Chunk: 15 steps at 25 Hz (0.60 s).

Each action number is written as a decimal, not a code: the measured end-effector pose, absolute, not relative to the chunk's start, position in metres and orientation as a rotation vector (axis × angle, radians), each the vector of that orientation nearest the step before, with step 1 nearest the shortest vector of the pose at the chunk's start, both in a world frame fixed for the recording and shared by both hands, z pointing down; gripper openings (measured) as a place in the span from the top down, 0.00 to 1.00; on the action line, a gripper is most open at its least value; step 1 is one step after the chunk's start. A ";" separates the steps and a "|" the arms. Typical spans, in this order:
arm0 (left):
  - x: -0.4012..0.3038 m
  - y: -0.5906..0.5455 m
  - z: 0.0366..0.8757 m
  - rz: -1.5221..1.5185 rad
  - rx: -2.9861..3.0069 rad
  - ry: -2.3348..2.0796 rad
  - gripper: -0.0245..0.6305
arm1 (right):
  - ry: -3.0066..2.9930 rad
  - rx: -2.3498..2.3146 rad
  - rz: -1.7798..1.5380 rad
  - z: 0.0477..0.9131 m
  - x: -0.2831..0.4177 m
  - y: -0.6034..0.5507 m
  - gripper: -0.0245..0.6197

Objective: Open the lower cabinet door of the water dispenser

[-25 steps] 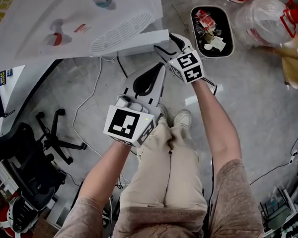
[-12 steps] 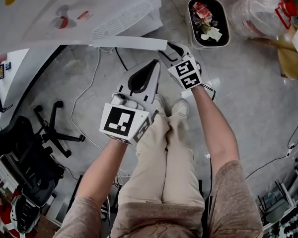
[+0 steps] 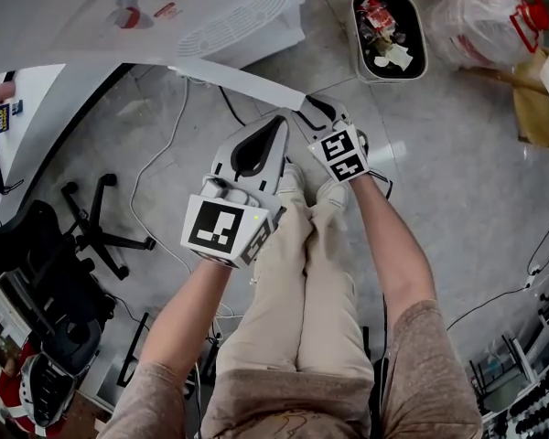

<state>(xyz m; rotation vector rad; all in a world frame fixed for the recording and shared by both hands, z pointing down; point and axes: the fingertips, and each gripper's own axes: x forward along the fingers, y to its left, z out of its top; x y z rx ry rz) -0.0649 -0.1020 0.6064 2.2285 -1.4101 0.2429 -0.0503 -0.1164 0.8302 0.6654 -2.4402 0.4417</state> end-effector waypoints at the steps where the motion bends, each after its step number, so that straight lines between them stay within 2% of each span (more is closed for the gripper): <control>1: -0.066 -0.101 0.606 0.240 2.222 -1.418 0.94 | -2.442 0.660 0.448 0.830 -0.052 -0.110 0.71; 10: -0.073 -0.096 0.598 0.221 2.212 -1.459 0.94 | -2.453 0.634 0.466 0.833 -0.072 -0.056 0.73; 15: -0.078 -0.087 0.599 0.231 2.185 -1.477 0.94 | -2.456 0.511 0.430 0.834 -0.092 -0.021 0.82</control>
